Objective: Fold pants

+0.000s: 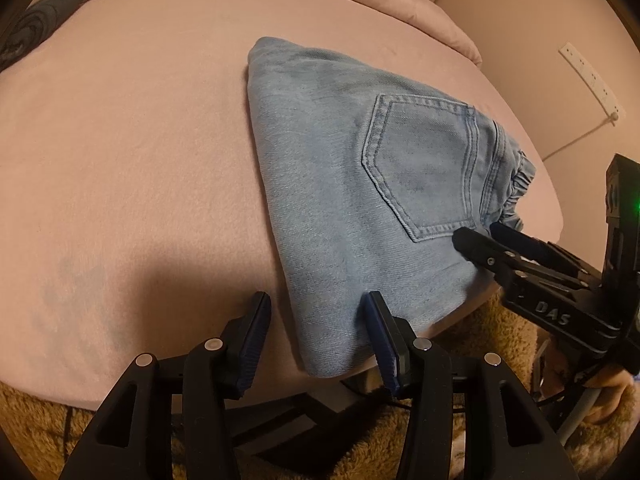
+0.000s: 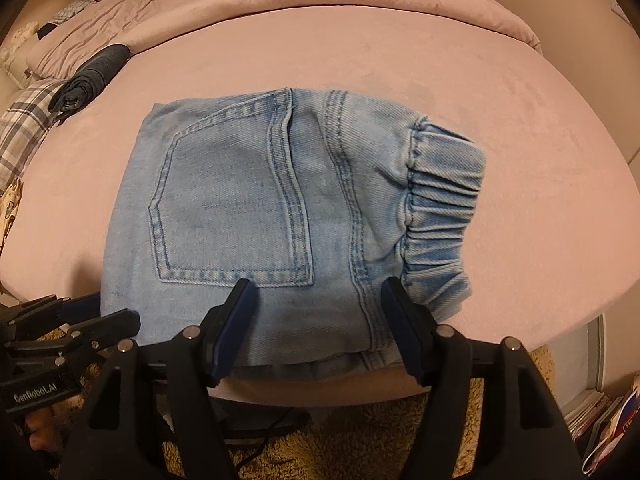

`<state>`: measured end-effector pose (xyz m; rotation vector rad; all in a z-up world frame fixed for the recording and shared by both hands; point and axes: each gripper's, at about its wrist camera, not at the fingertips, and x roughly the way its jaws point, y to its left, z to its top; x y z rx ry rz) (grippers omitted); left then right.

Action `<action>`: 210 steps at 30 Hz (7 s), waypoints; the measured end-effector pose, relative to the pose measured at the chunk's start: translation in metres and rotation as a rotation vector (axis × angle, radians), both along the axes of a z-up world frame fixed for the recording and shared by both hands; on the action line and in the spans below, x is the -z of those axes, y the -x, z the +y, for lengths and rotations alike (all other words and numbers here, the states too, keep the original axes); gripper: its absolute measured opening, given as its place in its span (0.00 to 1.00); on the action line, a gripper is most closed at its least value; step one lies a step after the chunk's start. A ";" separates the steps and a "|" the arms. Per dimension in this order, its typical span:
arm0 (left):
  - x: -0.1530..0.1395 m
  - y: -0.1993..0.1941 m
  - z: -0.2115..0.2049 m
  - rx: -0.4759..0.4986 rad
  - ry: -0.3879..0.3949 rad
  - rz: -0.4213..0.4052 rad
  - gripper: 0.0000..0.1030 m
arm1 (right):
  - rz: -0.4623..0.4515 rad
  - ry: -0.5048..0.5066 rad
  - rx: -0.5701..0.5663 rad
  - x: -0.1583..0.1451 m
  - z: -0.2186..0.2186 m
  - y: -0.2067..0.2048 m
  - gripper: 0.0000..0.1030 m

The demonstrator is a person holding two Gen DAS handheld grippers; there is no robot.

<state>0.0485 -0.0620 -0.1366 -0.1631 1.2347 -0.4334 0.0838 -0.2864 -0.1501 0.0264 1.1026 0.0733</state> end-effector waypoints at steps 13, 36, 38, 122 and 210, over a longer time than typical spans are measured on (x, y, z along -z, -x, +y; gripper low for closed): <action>-0.039 -0.030 0.017 -0.081 -0.015 -0.108 0.72 | -0.205 -0.222 0.049 -0.066 -0.076 0.019 0.89; 0.005 -0.052 -0.010 0.031 -0.001 -0.060 0.87 | 0.018 -0.423 0.012 0.017 -0.068 -0.012 0.92; 0.005 -0.057 -0.008 0.041 0.025 -0.049 0.87 | 0.019 -0.417 0.005 0.021 -0.063 -0.018 0.92; -0.104 -0.057 0.015 -0.301 -0.122 -0.369 0.94 | -0.402 -0.006 -0.006 -0.127 0.000 -0.023 1.00; -0.100 -0.038 0.002 -0.309 -0.206 -0.366 0.95 | -0.370 0.045 0.004 -0.115 0.047 0.000 1.00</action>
